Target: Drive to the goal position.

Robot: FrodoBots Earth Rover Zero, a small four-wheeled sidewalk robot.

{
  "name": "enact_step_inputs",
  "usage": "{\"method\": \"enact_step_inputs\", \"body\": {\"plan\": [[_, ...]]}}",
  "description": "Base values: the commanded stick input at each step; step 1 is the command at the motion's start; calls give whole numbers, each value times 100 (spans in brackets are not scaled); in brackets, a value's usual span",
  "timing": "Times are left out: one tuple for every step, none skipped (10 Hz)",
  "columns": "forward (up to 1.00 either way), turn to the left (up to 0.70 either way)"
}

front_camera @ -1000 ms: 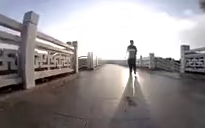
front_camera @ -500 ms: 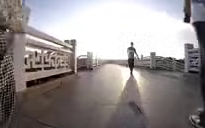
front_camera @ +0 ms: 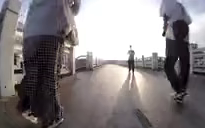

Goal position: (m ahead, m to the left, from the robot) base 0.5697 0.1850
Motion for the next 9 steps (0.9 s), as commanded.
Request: {"method": "enact_step_inputs", "body": {"plan": [[45,0],[45,0],[45,0],[45,0],[45,0],[45,0],[45,0],[45,0],[45,0]]}}
